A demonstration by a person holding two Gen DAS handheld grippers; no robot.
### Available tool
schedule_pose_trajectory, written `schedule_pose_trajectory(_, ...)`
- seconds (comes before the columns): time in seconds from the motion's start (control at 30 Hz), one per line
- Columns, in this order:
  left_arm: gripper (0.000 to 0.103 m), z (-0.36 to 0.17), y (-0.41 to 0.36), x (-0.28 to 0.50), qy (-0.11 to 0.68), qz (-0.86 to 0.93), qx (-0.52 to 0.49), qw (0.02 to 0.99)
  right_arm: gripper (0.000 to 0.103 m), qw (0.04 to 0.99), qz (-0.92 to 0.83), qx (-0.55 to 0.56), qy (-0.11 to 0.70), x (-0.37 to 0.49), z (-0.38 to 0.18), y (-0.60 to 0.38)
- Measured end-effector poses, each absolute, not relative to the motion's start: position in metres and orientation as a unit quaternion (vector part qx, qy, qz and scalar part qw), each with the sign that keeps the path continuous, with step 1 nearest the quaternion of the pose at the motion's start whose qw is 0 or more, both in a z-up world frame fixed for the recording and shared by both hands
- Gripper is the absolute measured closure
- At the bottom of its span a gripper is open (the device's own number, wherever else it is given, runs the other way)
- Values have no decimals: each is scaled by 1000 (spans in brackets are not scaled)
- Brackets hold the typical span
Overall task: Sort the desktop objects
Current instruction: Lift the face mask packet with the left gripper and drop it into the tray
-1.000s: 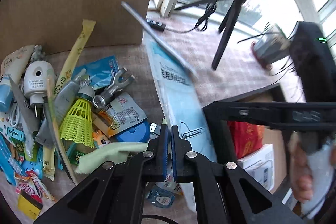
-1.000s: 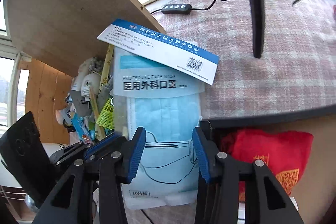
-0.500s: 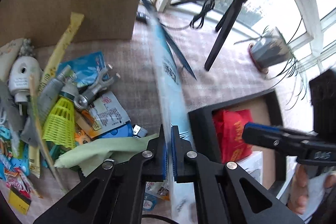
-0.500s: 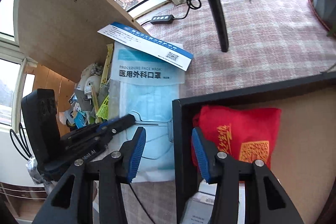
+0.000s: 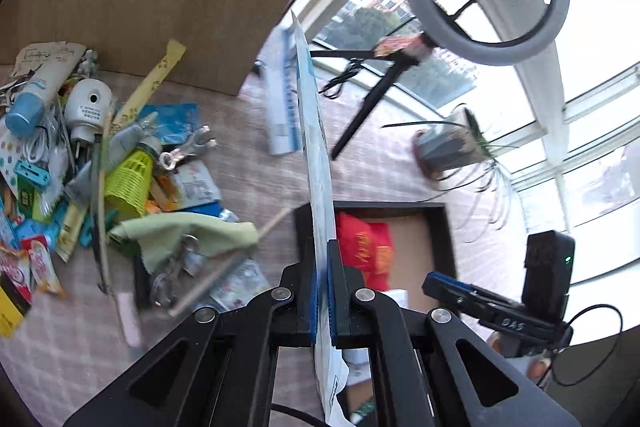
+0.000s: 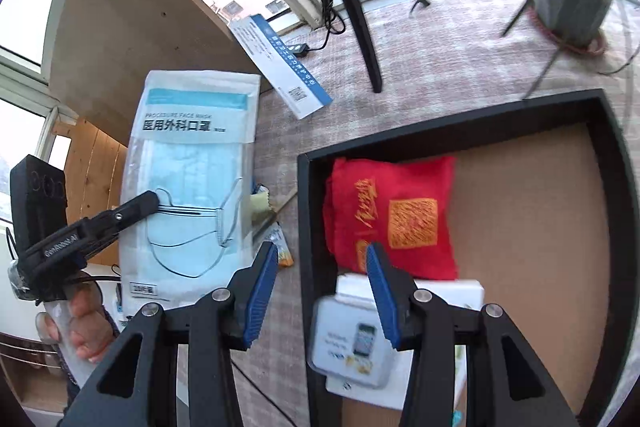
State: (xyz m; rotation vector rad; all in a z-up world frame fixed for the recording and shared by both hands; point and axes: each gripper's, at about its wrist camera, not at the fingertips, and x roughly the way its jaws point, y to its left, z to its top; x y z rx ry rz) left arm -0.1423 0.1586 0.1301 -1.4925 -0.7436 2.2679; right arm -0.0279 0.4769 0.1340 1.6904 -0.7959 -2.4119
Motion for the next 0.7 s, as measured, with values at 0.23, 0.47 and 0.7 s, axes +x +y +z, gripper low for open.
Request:
schedule_pose_trajectory(0.23, 100, 143, 227, -118, -257, 789, -516, 212, 61, -26, -818, 533, -216, 37, 157, 501)
schedule_pose_trajectory(0.47, 100, 119, 331, -114, -279, 745, -537, 279, 61, -89, -818, 531, -204, 101, 161, 534)
schedule_pose_trajectory(0.7, 100, 80, 394, -114, -293, 720, -562, 282, 61, -134, -817, 515, -221, 143, 170, 568)
